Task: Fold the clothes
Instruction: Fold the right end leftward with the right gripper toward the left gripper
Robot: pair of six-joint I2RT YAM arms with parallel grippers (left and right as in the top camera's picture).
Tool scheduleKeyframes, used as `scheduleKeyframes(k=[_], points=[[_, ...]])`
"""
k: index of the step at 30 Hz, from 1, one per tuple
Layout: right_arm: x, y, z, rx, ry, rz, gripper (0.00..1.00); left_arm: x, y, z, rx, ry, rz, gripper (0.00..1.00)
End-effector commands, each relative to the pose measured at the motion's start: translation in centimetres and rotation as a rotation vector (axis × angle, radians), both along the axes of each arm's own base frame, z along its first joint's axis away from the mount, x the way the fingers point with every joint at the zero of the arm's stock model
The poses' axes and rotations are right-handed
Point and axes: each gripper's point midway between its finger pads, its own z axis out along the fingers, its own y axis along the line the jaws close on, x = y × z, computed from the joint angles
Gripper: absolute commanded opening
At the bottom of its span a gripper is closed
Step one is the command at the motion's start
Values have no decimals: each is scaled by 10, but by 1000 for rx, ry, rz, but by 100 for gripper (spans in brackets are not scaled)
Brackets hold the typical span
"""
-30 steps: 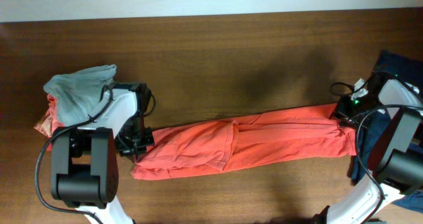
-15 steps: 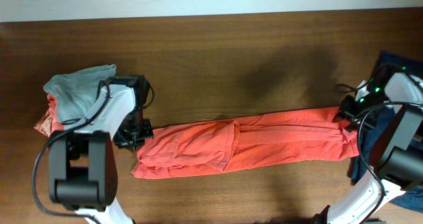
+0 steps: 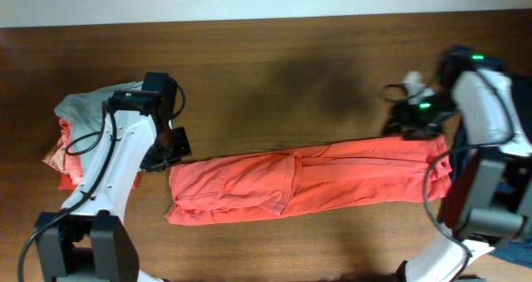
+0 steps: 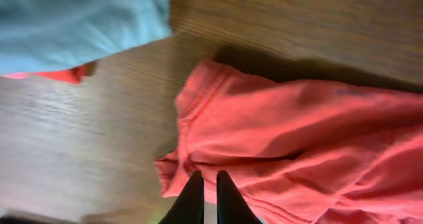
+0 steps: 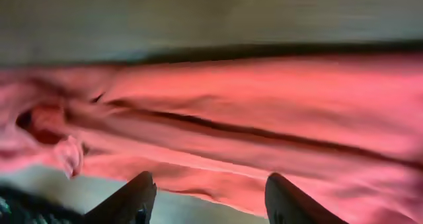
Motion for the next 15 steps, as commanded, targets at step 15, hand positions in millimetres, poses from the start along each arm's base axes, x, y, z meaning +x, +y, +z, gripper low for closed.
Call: scheduleKeyframes(k=[15], points=[[-47, 177, -47, 193, 1, 364, 64, -48, -40, -83, -90, 69, -140, 9]])
